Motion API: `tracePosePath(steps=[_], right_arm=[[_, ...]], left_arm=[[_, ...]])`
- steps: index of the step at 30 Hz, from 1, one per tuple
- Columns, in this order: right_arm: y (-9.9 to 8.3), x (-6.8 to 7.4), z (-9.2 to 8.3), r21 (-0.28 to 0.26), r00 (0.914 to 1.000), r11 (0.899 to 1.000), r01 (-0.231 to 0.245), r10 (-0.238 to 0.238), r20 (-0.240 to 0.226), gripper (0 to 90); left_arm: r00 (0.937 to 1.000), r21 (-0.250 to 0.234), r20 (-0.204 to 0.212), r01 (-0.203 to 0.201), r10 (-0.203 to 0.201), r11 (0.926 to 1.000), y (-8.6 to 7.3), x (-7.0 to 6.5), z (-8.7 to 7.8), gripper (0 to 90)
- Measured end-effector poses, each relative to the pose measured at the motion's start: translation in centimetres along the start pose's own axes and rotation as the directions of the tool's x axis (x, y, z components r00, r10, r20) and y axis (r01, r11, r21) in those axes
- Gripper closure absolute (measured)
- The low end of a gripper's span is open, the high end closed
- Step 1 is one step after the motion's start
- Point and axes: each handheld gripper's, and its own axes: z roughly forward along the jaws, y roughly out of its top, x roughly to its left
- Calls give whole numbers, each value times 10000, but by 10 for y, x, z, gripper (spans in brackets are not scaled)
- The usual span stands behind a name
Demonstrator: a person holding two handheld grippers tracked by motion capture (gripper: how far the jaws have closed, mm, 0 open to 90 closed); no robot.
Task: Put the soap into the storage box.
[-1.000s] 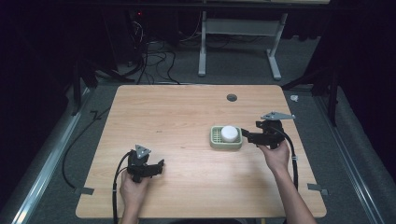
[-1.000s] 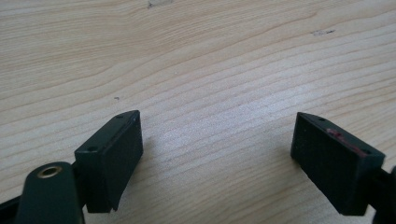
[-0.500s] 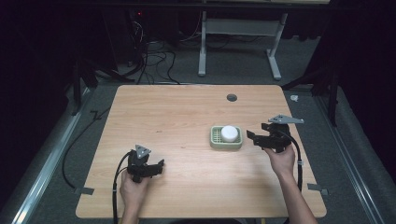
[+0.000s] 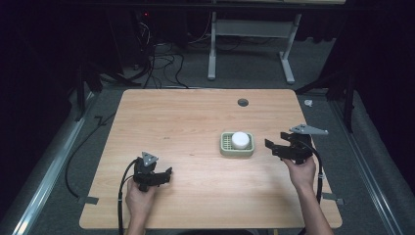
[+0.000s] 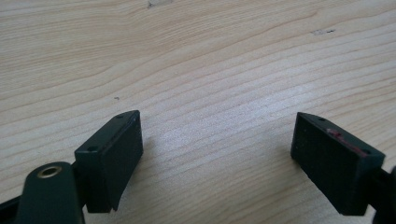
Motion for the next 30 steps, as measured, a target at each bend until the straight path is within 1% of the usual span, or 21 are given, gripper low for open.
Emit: tracePosePath(steps=[5, 6, 19, 20, 21, 30], right_arm=[[-3, -1, -4, -4, 10000, 10000, -67, 67, 53, 267], [-4, -2, -5, -42, 10000, 10000, -21, 21, 51, 267], [-15, -5, -13, -76, 9996, 9996, -268, 269, 93, 267], [-16, -5, -14, -78, 9997, 9997, -215, 216, 95, 268], [-17, -5, -14, -82, 9995, 9995, -315, 316, 100, 268], [-27, -4, -15, 5, 9994, 9994, -354, 354, 51, 268]], left_arm=[[10000, -2, -2, 0, 0, 10000, 0, 0, 0, 172], [10000, -3, -2, 3, -3, 10000, 0, 0, 0, 172], [10000, -3, -4, 3, -3, 10000, 0, 0, 0, 172], [10000, -3, -3, 5, -5, 10000, 0, 0, 0, 172], [10000, -1, -2, 1, -1, 10000, 0, 0, 0, 172], [10000, -3, -4, 2, -2, 10000, 0, 0, 0, 172]])
